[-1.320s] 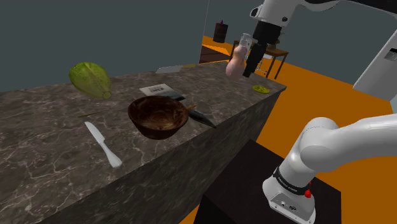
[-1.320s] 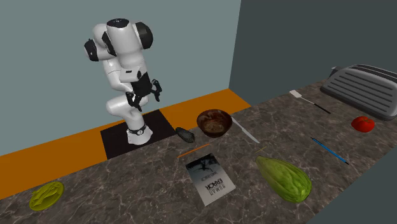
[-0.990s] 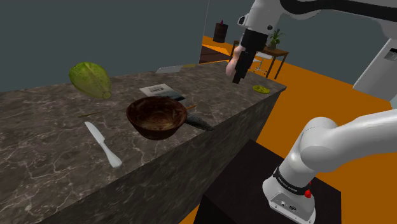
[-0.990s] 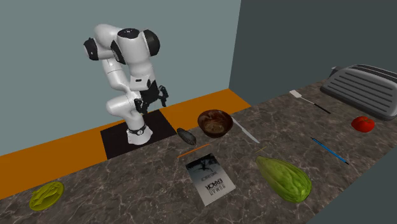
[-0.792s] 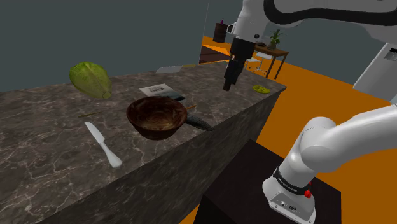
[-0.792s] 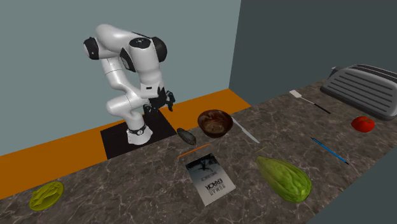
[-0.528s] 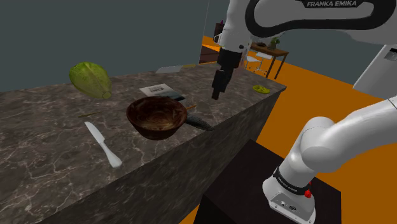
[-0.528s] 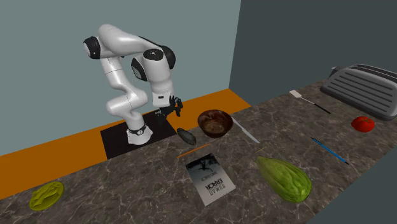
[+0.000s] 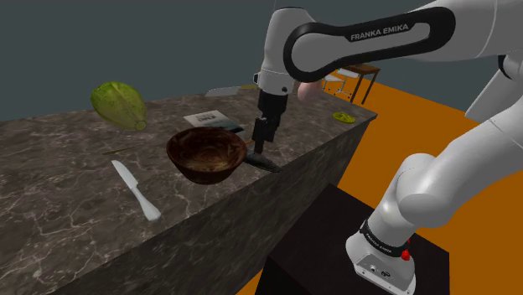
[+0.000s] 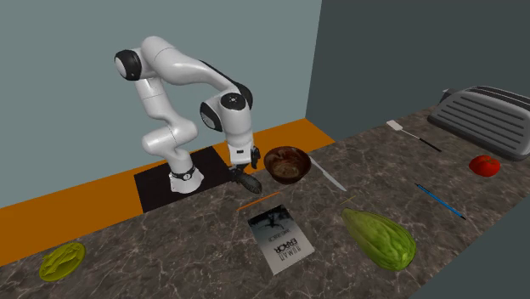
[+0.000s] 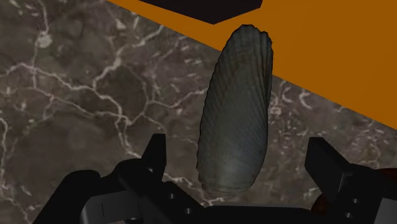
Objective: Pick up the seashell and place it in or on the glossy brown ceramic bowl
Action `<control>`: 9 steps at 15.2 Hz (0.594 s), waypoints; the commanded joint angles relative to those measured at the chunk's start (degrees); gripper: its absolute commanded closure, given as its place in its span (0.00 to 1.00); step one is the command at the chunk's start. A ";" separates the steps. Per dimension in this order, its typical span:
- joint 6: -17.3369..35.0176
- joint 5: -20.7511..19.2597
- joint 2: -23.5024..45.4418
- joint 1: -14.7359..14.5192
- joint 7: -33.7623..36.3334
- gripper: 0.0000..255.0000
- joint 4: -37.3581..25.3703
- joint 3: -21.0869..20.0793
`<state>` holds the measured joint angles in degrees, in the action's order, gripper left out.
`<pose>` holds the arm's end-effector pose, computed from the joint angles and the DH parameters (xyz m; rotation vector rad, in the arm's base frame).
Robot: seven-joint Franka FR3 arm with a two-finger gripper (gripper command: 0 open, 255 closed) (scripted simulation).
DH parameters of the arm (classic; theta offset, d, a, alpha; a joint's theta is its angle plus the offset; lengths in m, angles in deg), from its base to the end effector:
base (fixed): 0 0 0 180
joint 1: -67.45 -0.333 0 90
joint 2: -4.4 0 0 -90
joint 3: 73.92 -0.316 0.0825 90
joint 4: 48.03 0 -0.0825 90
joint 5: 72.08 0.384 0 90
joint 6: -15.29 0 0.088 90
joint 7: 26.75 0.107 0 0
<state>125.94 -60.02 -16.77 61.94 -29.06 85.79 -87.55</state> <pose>0.4050 0.1612 0.4713 -3.0077 -0.4215 0.0847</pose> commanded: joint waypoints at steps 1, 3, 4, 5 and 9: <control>1.93 0.16 0.75 -0.12 -0.05 0.00 1.21 -0.31; 3.55 0.31 1.17 -0.22 -0.07 0.00 2.40 -0.54; 4.36 0.38 1.39 -0.27 -0.08 0.00 2.98 -0.66; 5.18 0.46 1.64 -0.32 -0.09 0.00 3.55 -0.77; 5.65 0.50 1.79 -0.35 -0.09 0.00 3.87 -0.84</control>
<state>131.51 -59.52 -15.02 61.59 -29.15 89.61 -88.38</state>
